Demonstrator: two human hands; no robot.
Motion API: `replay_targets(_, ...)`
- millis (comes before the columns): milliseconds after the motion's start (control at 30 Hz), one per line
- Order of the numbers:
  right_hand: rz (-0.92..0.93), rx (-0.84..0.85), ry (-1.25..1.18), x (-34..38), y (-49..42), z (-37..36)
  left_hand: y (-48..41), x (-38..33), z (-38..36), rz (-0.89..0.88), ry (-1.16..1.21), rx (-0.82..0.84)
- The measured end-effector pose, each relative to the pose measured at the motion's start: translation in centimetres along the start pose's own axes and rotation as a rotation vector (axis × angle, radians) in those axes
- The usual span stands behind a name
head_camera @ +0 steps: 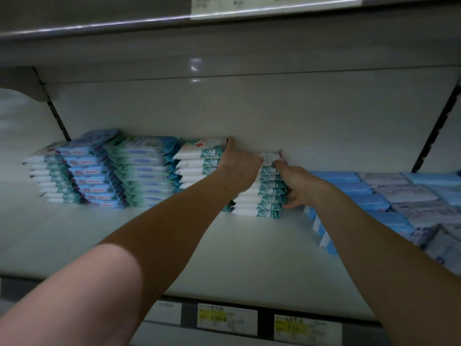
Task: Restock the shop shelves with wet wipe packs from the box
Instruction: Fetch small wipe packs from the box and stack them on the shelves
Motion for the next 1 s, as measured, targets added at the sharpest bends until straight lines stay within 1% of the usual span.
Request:
replay_targets(267,0.003,-0.011,0.042,0.4,-0.5,-0.4,-0.4,0.5,0.1,0.021,0.031,-0.059)
replay_targets(300,0.029,-0.054,0.098,0.6,-0.4,0.1,-0.4,0.4,0.2,0.026,0.038,-0.059)
replay_targets(333,0.086,-0.140,0.220,1.4,-0.5,1.0,-0.4,0.3,0.3,0.030,0.041,-0.057)
replay_targets(400,0.280,-0.384,0.562,4.3,-0.1,3.2,-0.4,0.2,0.6,0.031,0.015,-0.068)
replay_targets(433,0.385,-0.462,0.671,5.7,0.3,3.4,-0.4,0.3,0.7,0.032,0.002,-0.086)
replay_targets(467,0.458,-0.487,0.723,6.6,0.6,3.3,-0.4,0.4,0.9,0.038,0.004,-0.106)
replay_targets(533,0.538,-0.467,0.766,7.1,0.8,2.5,-0.2,0.9,0.8,0.067,0.037,-0.127)
replay_targets(633,0.595,-0.531,0.840,6.8,1.4,1.3,0.1,1.5,0.1,0.115,0.076,-0.114)
replay_targets(700,0.575,-0.553,0.886,6.8,1.8,1.1,0.4,1.2,0.1,0.117,0.053,-0.118)
replay_targets(833,0.517,-0.496,1.039,7.9,2.6,0.9,1.1,1.0,0.4,0.133,0.061,-0.081)
replay_targets(900,0.542,-0.488,1.061,8.5,3.6,0.7,1.7,1.3,0.6,0.144,0.069,-0.085)
replay_targets(1000,0.600,-0.494,1.055,9.3,5.2,-0.3,3.5,1.5,1.6,0.138,0.099,-0.158)
Point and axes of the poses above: each hand's wrist, its own y-axis away from the middle knuckle, its own z-axis out of the back of the hand, x = y × z, the point moved 10 cm from there along -y, towards the middle knuckle, and after that the axes turned 14 degrees about y, right-handed, at the moved point
